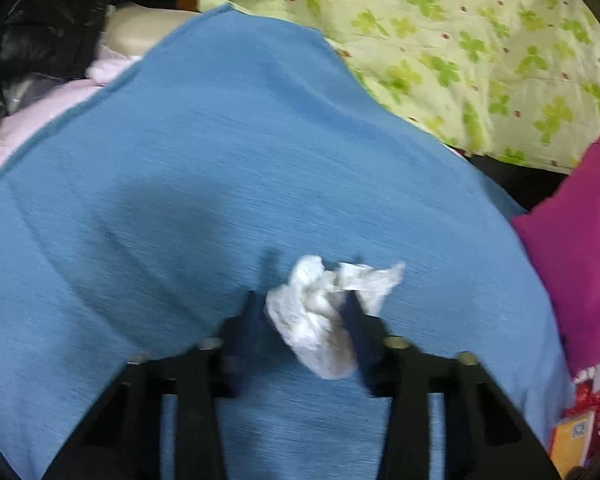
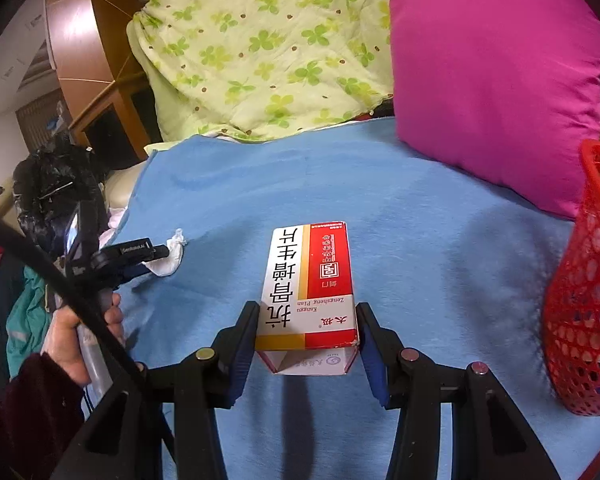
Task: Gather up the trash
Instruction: 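Grasp the white-and-red medicine box with the right tool while the left tool grasps the tissue, then carry the medicine box and tissue over the red wastebasket with both tools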
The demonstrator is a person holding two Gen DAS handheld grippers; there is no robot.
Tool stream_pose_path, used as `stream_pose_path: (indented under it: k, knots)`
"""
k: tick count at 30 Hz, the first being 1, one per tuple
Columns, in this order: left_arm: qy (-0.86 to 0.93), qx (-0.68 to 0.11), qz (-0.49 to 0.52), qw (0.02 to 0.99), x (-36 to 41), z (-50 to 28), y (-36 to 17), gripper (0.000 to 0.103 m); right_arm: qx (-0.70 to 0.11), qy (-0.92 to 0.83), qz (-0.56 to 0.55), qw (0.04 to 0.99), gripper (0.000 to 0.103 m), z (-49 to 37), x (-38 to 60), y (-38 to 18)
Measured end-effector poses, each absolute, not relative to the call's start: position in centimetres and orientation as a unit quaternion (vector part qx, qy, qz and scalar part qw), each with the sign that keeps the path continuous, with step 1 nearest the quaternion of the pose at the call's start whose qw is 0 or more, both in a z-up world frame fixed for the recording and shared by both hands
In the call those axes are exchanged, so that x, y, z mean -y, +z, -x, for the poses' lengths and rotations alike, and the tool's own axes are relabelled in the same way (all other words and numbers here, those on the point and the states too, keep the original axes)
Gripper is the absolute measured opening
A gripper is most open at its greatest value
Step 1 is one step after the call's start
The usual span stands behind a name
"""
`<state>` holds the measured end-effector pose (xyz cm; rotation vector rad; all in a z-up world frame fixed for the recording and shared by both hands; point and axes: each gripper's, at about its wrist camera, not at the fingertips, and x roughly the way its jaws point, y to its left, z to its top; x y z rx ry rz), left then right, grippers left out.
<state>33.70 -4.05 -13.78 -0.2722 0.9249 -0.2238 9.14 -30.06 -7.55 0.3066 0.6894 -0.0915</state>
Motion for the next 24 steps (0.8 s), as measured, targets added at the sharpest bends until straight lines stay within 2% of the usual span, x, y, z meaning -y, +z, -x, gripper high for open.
stream_pose_path:
  k: [5,13,21,24]
  knots:
    - [-0.114,-0.434,0.098,0.888,5.6,-32.5,-12.7,0.022,-0.325,-0.024,-0.185,0.927,0.051,-9.8,31.2,-7.9]
    - [-0.123,-0.404,0.048,0.905,7.3,-28.5,-9.3,0.021,-0.317,0.024,-0.201,0.927,0.051,-9.7,31.8,-7.2]
    - [-0.146,-0.372,-0.019,0.917,9.4,-18.5,-6.8,0.021,-0.304,0.043,-0.242,0.920,0.051,-8.4,32.7,-6.0]
    - [-0.140,-0.330,-0.059,0.932,10.6,-15.6,-5.0,0.021,-0.290,0.032,-0.218,0.931,0.051,-7.4,32.1,-5.1]
